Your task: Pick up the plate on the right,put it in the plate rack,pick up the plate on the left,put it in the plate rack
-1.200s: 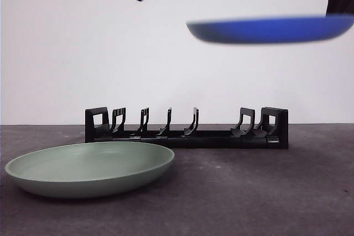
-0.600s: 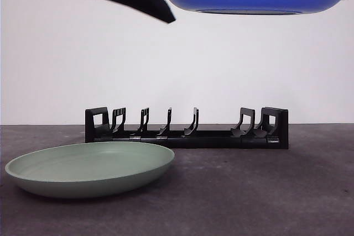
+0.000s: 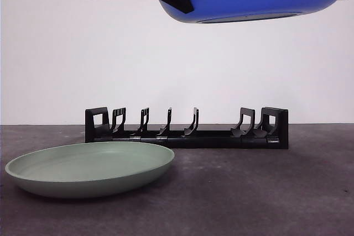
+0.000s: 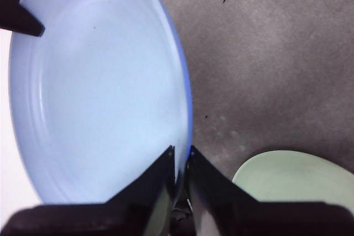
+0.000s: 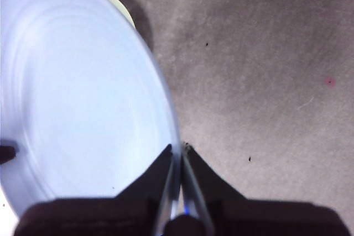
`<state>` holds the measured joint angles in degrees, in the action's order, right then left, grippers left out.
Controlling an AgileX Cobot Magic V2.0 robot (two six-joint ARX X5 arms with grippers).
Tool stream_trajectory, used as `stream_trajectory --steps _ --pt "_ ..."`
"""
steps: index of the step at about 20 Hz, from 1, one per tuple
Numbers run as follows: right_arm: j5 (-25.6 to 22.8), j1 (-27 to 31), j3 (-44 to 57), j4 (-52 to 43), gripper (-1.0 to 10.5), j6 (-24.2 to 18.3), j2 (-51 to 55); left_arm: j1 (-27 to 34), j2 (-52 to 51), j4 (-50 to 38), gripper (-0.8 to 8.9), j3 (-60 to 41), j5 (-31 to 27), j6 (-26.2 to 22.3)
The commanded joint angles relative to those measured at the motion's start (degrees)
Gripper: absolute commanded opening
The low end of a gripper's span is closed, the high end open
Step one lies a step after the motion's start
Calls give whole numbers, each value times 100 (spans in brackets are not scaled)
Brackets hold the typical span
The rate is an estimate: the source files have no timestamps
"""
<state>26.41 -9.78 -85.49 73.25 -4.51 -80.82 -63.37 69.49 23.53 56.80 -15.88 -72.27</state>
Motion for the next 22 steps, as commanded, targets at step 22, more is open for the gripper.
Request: stream_trajectory --steps 22 --pt "-785 9 -50 -3156 355 1047 1718 1056 -28 -813 -8 2 2028 4312"
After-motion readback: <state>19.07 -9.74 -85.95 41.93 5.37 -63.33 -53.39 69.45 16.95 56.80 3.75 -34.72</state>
